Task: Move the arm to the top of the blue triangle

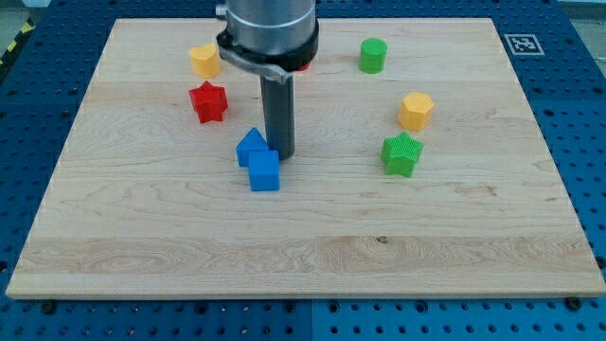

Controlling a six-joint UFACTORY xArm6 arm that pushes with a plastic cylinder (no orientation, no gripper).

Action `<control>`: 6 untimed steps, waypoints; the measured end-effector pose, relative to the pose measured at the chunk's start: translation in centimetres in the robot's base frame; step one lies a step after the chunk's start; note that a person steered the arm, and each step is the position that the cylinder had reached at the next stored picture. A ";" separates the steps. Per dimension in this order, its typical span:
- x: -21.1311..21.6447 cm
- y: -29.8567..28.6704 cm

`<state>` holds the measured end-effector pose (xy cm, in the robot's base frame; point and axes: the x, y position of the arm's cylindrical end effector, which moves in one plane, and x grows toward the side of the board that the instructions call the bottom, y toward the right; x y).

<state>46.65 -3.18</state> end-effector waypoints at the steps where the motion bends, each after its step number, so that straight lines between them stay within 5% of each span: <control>1: 1.6 0.0; 4: -0.4 7.1; 6: -7.1 2.5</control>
